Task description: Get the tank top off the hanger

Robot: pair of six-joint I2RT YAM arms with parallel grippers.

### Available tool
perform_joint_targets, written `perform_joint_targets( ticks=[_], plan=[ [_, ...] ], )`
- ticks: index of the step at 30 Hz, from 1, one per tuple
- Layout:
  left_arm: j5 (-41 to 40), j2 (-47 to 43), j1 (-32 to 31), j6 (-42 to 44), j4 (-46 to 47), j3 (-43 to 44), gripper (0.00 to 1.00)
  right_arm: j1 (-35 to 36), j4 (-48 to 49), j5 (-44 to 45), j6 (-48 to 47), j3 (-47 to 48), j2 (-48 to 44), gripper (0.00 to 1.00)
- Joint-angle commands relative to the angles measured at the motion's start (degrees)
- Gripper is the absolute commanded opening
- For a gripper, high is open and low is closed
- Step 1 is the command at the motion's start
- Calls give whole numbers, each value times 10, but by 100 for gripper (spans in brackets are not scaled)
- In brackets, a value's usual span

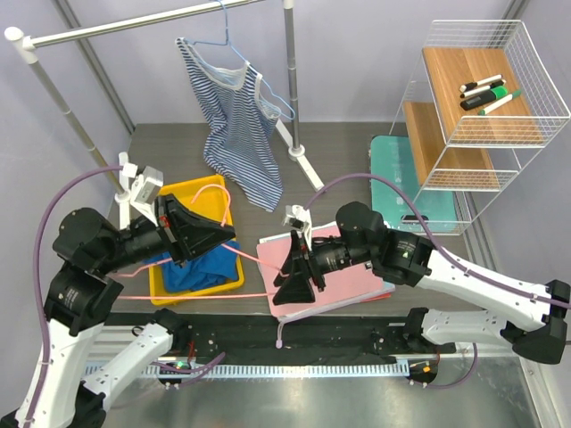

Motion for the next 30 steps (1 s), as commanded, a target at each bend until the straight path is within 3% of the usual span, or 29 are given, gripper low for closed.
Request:
perform_joint_targets(
  ticks=[1, 3, 6, 7, 8, 11, 12, 13, 14, 15, 22, 25, 30],
  plan=[
    [21, -14, -3, -6, 31, -4, 0, 4, 57, 7, -9, -8, -19, 54],
    [18, -15, -3, -5, 29, -3, 0, 4, 62, 21, -8, -17, -27, 47],
    [21, -12, -3, -5, 28, -1, 0, 4, 89, 14, 6, -34, -36, 19],
    [20, -11, -2, -5, 27, 2, 1, 4, 99, 11, 14, -39, -38, 4],
    [18, -11, -3, -4, 25, 3, 3, 4, 107, 14, 26, -42, -44, 1],
    [-33, -16, -2, 9, 6, 9, 47, 4, 130, 49, 42, -55, -57, 1],
    [-90, -26, -3, 13, -4, 11, 71, 4, 126, 86, 40, -58, -69, 1],
    [-118, -30, -2, 27, -20, 12, 78, 5, 122, 102, 40, -58, -74, 1],
    [-145, -36, -3, 33, -28, 15, 92, 4, 116, 119, 33, -58, -79, 1],
    [-213, -42, -2, 39, -49, 17, 97, 4, 107, 158, 33, -56, -89, 1],
    [-535, -124, -3, 50, -109, 10, 100, 4, 60, 290, 35, -34, -98, 1],
    [-601, -148, -3, 60, -110, 7, 100, 4, 39, 328, 23, -20, -83, 1],
    [-634, -164, -3, 76, -115, 0, 100, 4, -11, 427, -10, 52, -37, 1]
  ],
)
